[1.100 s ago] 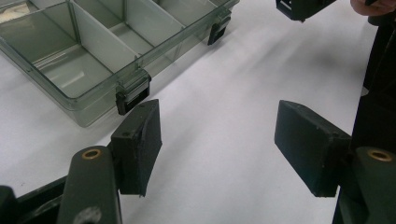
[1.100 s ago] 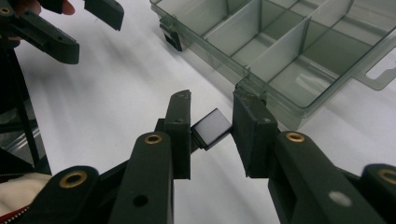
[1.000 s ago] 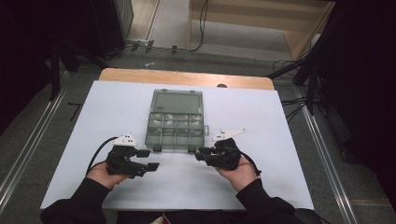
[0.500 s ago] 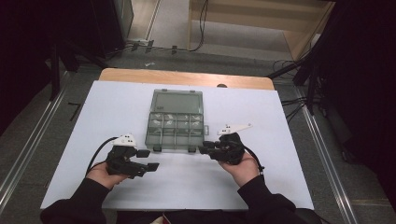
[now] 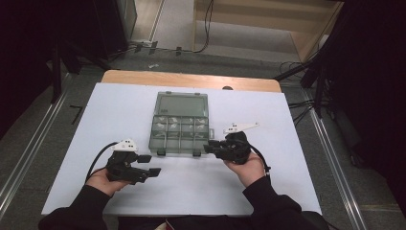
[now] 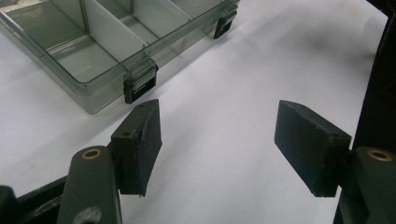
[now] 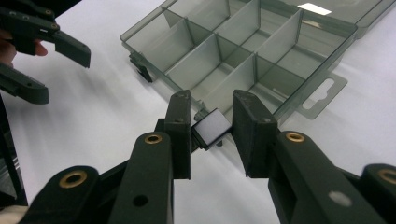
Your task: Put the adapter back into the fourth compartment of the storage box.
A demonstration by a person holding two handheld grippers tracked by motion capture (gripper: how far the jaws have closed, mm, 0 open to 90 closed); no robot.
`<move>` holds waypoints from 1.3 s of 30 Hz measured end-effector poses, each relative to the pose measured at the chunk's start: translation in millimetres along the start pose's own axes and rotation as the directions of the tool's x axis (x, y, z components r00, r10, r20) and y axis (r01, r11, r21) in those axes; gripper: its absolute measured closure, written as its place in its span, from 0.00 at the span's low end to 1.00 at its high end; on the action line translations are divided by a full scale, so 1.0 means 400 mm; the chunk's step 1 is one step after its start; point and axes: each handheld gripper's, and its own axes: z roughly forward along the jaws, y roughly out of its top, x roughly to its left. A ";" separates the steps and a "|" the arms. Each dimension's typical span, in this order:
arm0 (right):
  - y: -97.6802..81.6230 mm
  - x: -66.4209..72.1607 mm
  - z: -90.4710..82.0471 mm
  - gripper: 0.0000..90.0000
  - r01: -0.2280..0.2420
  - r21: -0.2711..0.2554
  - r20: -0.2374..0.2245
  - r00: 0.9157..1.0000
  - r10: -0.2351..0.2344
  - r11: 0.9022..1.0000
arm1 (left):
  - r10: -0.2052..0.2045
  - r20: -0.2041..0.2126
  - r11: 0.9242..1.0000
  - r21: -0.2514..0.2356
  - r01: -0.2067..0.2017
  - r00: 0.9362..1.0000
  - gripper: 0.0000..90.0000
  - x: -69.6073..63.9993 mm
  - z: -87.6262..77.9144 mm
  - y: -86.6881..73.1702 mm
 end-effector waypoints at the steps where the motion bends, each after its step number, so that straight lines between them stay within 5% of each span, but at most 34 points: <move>1: 0.002 -0.002 0.001 0.74 0.001 -0.003 0.001 1.000 -0.001 1.000 | -0.001 -0.003 1.000 0.001 0.001 1.000 0.36 0.000 -0.002 -0.001; 21: 0.038 -0.022 0.027 0.74 -0.014 -0.018 -0.005 1.000 0.014 1.000 | -0.023 -0.032 1.000 -0.008 0.022 0.999 0.36 0.000 -0.023 -0.025; 39: 0.067 -0.053 0.044 0.74 -0.011 -0.026 0.044 0.999 0.012 1.000 | -0.022 -0.036 1.000 -0.009 0.021 0.999 0.36 0.002 -0.023 -0.025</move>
